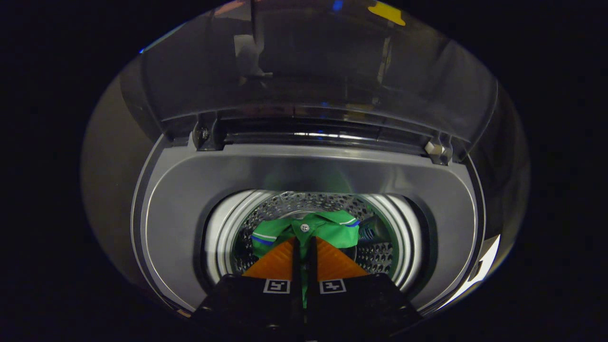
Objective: Put the clothes into the washing machine and then close the washing machine lid.
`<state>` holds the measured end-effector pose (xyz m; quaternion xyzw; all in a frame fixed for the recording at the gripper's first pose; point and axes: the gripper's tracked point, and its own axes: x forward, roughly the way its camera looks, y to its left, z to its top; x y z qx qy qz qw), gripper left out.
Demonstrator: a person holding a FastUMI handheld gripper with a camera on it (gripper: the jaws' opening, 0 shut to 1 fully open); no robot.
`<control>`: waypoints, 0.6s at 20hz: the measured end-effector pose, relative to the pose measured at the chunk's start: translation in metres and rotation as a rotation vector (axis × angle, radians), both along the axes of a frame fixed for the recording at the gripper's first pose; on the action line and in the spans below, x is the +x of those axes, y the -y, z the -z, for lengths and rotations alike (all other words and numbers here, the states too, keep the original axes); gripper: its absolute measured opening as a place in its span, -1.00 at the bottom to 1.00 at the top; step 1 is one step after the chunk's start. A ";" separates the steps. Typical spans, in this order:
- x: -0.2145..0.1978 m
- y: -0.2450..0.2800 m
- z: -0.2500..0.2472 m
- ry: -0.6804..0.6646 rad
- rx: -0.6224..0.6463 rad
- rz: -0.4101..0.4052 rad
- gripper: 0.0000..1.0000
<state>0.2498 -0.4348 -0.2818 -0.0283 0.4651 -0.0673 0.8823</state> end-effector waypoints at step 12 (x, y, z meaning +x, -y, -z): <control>-0.010 0.012 -0.068 0.109 -0.005 0.019 0.99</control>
